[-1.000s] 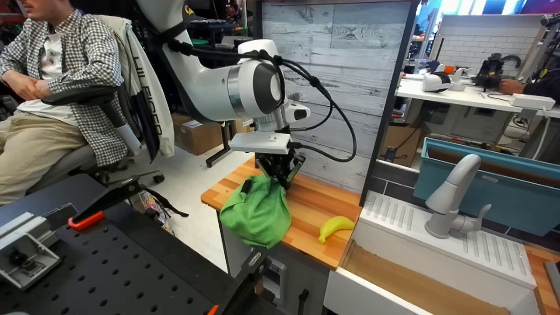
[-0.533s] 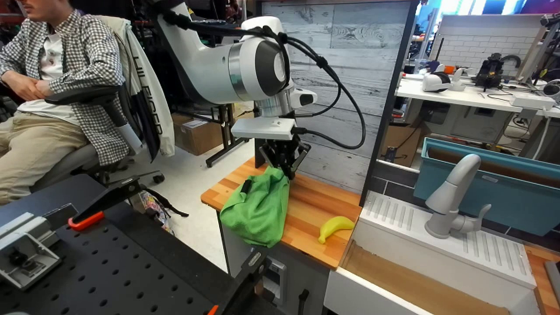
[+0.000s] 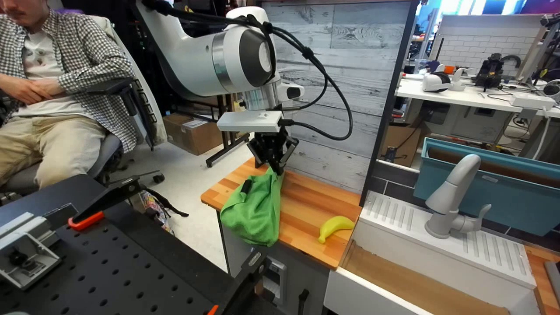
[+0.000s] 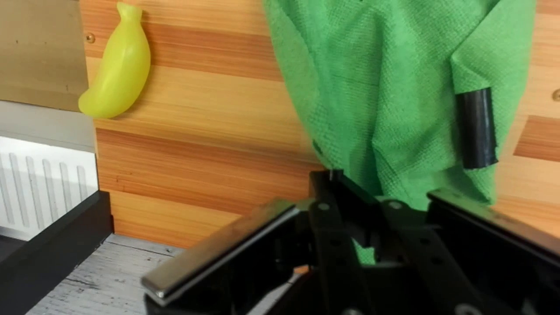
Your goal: Fold the green cloth
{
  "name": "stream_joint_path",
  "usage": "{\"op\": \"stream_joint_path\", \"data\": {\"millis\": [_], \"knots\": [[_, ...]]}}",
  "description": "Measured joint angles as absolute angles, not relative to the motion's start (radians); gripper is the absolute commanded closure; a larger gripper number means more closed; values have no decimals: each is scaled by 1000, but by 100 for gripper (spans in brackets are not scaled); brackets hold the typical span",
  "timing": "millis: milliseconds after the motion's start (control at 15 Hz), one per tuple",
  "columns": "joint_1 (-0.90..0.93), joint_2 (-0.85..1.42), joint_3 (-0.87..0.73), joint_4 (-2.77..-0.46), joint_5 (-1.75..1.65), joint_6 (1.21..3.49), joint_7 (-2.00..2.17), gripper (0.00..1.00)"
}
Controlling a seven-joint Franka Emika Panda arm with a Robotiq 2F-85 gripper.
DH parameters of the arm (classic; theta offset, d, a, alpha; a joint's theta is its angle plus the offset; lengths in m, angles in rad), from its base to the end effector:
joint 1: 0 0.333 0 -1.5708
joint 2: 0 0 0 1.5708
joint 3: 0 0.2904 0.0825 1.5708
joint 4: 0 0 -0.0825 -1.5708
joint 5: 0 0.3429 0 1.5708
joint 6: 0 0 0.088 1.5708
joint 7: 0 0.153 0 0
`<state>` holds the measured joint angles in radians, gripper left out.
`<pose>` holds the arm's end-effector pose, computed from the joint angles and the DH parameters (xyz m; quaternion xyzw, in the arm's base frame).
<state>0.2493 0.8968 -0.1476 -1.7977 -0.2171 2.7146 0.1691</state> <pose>0.5910 0.0616 0.0297 0.9903 0.0925 0.0236 0.1007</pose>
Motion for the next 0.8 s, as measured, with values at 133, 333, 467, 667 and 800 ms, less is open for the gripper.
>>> {"op": "stream_joint_path", "data": {"millis": [133,333,467,667,800], "knots": [[266,897,-143,-1805,-219,2715,158,98],[279,897,-126,-1807,-221,2709,125,98],[279,898,-113,-1803,-222,2697,95,98],[271,909,-89,-1767,-222,2633,33,98],[262,931,-69,-1717,-222,2567,-13,98]]}}
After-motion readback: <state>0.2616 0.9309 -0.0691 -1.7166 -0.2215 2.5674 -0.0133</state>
